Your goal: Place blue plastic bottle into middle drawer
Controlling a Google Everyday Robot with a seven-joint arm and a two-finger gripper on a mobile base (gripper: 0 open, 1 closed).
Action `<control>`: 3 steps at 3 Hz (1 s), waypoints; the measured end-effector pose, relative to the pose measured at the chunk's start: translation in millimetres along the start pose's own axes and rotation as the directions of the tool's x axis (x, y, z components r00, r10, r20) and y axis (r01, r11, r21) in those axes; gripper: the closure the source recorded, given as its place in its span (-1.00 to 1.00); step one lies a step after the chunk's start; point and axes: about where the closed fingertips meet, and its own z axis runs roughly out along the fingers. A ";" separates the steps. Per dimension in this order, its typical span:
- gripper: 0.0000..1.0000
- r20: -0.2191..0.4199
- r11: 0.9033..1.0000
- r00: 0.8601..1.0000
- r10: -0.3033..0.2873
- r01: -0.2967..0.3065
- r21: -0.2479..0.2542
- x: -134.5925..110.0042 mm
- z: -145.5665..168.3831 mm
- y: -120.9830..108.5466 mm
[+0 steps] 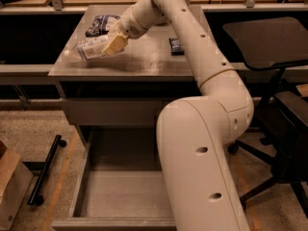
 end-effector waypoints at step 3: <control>1.00 -0.047 0.997 0.999 -0.002 -0.002 -0.072 35.1 -71.0 85.7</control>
Offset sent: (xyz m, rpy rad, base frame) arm -0.1251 -0.0906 -0.0074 -0.0844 0.0582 0.0640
